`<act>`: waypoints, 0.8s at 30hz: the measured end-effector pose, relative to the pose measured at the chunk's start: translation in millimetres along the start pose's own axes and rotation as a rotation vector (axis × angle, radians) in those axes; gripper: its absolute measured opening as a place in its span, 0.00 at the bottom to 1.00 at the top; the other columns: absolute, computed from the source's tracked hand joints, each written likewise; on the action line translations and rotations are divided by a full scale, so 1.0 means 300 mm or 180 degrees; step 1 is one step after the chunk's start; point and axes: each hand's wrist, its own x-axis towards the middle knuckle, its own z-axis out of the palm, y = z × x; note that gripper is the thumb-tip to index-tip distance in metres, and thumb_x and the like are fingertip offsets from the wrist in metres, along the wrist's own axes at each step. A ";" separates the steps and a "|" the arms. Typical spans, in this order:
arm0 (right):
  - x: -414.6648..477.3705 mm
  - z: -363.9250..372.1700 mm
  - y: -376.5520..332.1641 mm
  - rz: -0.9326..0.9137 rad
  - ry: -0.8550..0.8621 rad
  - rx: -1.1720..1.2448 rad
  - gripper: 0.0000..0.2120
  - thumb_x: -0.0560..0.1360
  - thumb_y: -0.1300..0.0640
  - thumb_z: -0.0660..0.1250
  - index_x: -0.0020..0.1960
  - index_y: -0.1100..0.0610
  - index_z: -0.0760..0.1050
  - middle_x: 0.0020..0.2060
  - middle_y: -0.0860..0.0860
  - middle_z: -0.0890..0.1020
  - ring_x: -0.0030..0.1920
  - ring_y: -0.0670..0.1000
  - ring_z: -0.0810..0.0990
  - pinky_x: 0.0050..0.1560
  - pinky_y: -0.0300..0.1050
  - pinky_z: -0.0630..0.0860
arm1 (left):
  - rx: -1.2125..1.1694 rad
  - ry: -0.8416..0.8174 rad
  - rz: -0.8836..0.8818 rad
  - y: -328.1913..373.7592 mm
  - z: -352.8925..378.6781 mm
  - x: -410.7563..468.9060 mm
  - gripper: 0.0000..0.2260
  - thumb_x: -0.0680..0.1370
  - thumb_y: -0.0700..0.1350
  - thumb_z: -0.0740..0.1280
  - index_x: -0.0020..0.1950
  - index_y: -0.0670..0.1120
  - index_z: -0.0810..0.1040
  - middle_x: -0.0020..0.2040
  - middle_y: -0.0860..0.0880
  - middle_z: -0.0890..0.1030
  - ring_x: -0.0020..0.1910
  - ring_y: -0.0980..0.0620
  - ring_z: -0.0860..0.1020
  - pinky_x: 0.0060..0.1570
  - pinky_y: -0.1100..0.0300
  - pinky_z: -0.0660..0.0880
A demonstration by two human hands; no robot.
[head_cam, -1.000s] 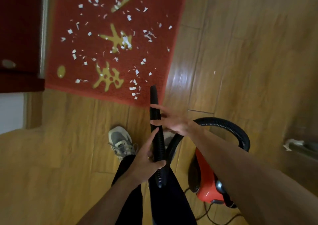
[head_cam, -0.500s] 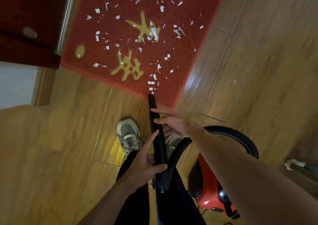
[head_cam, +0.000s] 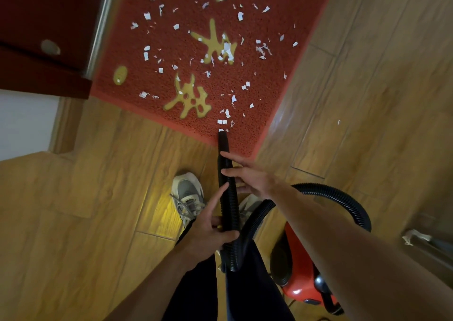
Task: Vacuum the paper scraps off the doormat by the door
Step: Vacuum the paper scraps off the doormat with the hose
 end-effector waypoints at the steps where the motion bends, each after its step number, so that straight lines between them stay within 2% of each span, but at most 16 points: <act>1: 0.004 0.008 -0.007 -0.0023 0.0001 -0.0015 0.26 0.75 0.59 0.72 0.68 0.38 0.73 0.57 0.50 0.83 0.52 0.51 0.84 0.59 0.55 0.79 | -0.0020 0.0008 -0.0001 0.003 -0.006 -0.001 0.43 0.74 0.32 0.72 0.70 0.75 0.61 0.45 0.46 0.85 0.45 0.48 0.84 0.46 0.50 0.82; 4: 0.013 0.031 -0.035 -0.0131 0.0064 0.0033 0.26 0.75 0.60 0.72 0.68 0.40 0.73 0.57 0.52 0.82 0.53 0.53 0.84 0.55 0.53 0.80 | -0.0065 0.0011 0.0033 0.019 -0.028 0.004 0.43 0.75 0.30 0.71 0.72 0.73 0.61 0.43 0.47 0.84 0.44 0.51 0.83 0.45 0.52 0.81; 6: 0.012 0.038 -0.050 -0.0188 0.0149 0.0088 0.26 0.75 0.61 0.71 0.69 0.42 0.72 0.57 0.54 0.82 0.53 0.55 0.84 0.48 0.48 0.81 | -0.0072 -0.0019 0.0010 0.036 -0.046 0.013 0.43 0.75 0.29 0.70 0.72 0.73 0.62 0.42 0.49 0.84 0.43 0.53 0.83 0.44 0.55 0.80; 8: 0.006 0.030 -0.050 -0.0216 0.0233 0.0136 0.25 0.76 0.60 0.71 0.68 0.42 0.72 0.57 0.55 0.82 0.53 0.55 0.84 0.46 0.46 0.80 | -0.0018 -0.0107 -0.0031 0.052 -0.060 0.024 0.43 0.75 0.30 0.71 0.70 0.75 0.63 0.43 0.48 0.84 0.45 0.52 0.83 0.46 0.51 0.82; 12: -0.009 0.003 -0.029 -0.0202 0.0347 0.0340 0.24 0.76 0.59 0.72 0.69 0.43 0.72 0.58 0.54 0.82 0.52 0.54 0.84 0.47 0.48 0.80 | 0.0099 -0.0268 -0.0091 0.084 -0.064 0.031 0.42 0.75 0.31 0.72 0.68 0.76 0.64 0.44 0.47 0.82 0.45 0.51 0.82 0.50 0.46 0.81; 17: -0.012 0.002 -0.015 -0.0151 0.0376 0.0443 0.23 0.76 0.58 0.71 0.68 0.41 0.73 0.58 0.53 0.82 0.51 0.52 0.83 0.49 0.49 0.78 | 0.0101 -0.0272 -0.0136 0.093 -0.053 0.027 0.43 0.74 0.32 0.72 0.68 0.77 0.64 0.48 0.45 0.81 0.48 0.51 0.81 0.46 0.52 0.81; 24: -0.002 0.058 -0.040 -0.0092 0.0299 0.0285 0.24 0.76 0.60 0.71 0.69 0.43 0.73 0.57 0.52 0.83 0.54 0.54 0.84 0.54 0.53 0.80 | 0.0051 -0.0155 -0.0262 0.083 -0.088 -0.001 0.43 0.74 0.32 0.73 0.68 0.77 0.63 0.44 0.46 0.83 0.46 0.49 0.83 0.52 0.44 0.82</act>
